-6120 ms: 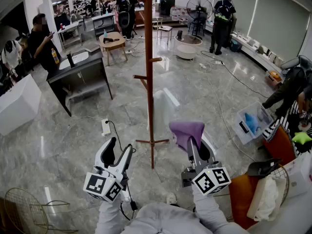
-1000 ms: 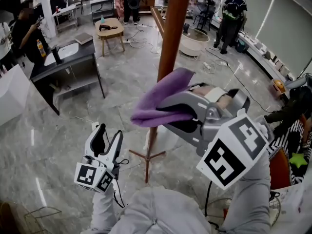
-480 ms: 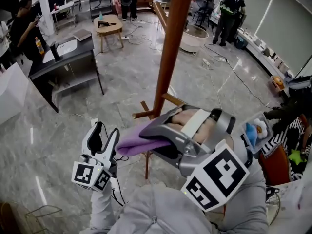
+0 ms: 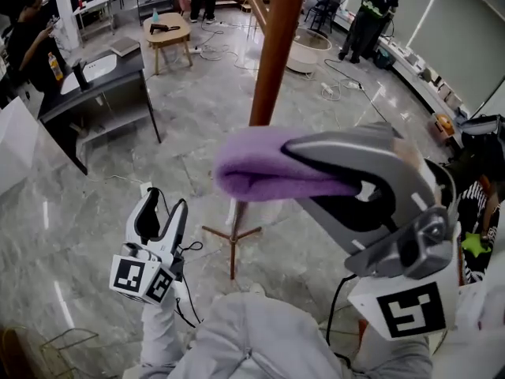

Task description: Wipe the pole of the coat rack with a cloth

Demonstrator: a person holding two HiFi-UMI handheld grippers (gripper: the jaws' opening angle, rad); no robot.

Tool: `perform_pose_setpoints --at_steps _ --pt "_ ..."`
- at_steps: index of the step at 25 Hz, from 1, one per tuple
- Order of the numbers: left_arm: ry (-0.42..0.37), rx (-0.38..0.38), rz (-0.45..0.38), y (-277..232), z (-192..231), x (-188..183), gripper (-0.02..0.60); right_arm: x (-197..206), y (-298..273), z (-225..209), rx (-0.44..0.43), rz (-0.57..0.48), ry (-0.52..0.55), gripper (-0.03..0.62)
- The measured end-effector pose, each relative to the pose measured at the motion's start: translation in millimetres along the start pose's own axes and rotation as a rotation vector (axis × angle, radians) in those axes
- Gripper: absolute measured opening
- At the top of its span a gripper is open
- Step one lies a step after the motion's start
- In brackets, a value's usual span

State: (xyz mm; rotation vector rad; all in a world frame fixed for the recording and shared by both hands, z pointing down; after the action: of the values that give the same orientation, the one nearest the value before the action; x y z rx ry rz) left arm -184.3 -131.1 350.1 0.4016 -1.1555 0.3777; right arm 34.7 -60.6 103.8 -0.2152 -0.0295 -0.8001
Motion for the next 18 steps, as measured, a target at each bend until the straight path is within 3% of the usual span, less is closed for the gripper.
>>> perform_pose_setpoints --at_steps 2,5,9,12,18 --pt "0.004 0.005 0.001 -1 0 0 0.275 14 5 -18 0.068 0.080 0.058 0.060" --pt "0.007 0.009 -0.002 -2 -3 -1 0.276 40 0 -26 0.047 0.199 0.136 0.060" --pt "0.010 0.004 -0.008 1 -3 -1 0.276 76 -23 6 -0.151 0.281 0.163 0.060" --pt "0.011 -0.006 -0.013 4 0 -1 0.276 88 -45 32 -0.297 0.264 0.183 0.060" --pt "0.017 -0.030 -0.015 11 4 0 0.275 88 -62 34 -0.415 0.192 0.157 0.060"
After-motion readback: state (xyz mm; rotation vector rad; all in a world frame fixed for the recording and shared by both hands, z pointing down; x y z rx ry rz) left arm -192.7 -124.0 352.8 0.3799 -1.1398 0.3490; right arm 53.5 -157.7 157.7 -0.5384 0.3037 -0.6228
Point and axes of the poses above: the fingertips, and each gripper's own axes: y backward along the fingers, z to its left, x out of its underside, the point moved 7 cm from there along y, backward along the fingers, and after that the axes turned 11 degrees about y, right-handed, at the moved point
